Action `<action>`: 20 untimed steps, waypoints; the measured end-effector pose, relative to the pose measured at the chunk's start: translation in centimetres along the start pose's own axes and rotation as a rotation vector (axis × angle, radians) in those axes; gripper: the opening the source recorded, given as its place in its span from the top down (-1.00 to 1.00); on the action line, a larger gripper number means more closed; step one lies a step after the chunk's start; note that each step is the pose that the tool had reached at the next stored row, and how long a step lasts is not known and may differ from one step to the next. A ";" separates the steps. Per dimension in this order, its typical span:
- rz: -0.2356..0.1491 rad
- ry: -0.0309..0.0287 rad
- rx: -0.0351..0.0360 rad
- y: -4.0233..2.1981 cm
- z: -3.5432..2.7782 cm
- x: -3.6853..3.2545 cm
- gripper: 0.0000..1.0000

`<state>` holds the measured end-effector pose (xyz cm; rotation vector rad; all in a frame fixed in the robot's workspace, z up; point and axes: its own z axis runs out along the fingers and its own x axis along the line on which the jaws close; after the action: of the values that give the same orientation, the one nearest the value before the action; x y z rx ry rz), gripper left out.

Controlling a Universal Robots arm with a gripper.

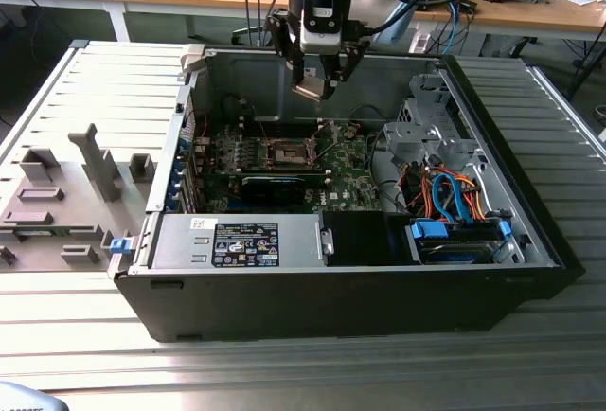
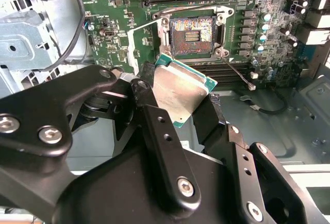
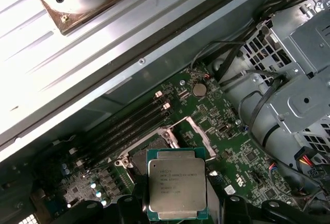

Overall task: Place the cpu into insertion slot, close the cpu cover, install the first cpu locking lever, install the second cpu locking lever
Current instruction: 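Place the cpu into insertion slot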

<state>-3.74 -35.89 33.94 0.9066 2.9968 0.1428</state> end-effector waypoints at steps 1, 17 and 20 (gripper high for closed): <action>0.002 -0.0002 0.0000 0.00 0.00 0.00 -0.09; 0.040 -0.0036 -0.0008 -0.02 0.00 -0.01 -0.09; 0.046 -0.0041 -0.0009 -0.02 0.00 -0.01 -0.09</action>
<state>-3.74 -35.91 33.93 0.9752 2.9731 0.1424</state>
